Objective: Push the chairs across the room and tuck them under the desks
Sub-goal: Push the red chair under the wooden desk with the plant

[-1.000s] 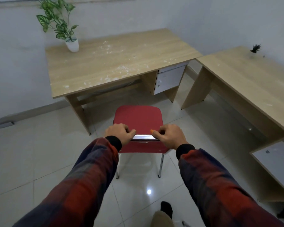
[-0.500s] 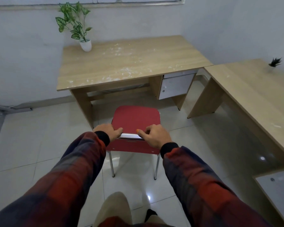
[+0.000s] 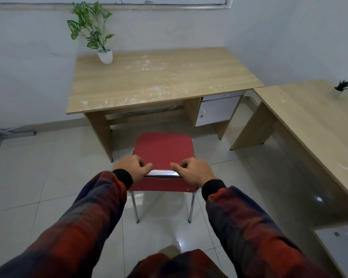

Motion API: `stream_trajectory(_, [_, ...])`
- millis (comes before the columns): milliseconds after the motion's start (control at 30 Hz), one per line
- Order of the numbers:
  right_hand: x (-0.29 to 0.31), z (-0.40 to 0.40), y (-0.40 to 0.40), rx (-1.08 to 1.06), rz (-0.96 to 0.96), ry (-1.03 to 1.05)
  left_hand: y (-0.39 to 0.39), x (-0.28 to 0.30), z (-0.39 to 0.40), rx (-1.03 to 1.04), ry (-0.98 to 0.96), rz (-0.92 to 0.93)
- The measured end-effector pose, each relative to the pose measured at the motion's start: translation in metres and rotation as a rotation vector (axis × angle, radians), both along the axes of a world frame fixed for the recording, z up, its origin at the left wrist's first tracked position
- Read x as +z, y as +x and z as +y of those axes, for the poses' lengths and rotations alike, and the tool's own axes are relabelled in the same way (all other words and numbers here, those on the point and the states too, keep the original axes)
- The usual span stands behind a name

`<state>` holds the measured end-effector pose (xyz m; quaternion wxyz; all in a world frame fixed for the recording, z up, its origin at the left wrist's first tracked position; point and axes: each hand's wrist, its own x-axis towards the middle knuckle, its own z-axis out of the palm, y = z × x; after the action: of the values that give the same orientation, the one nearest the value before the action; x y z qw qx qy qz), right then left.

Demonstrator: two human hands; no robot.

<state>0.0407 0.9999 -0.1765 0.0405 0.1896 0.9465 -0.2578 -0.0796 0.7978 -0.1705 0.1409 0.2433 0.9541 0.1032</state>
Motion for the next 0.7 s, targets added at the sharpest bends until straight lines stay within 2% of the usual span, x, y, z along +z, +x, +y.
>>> stream_trajectory(200, [0.005, -0.018, -0.042, 0.039, -0.047, -0.018, -0.038, 0.008, -0.014, 0.08, 0.038, 0.016])
stream_trajectory(400, [0.005, 0.008, -0.064, 0.041, -0.032, -0.037, -0.058, 0.012, 0.008, 0.056, 0.028, -0.003])
stream_trajectory(700, [0.003, -0.006, -0.087, 0.009, 0.005, -0.068, -0.091, 0.012, 0.002, 0.061, 0.024, -0.001])
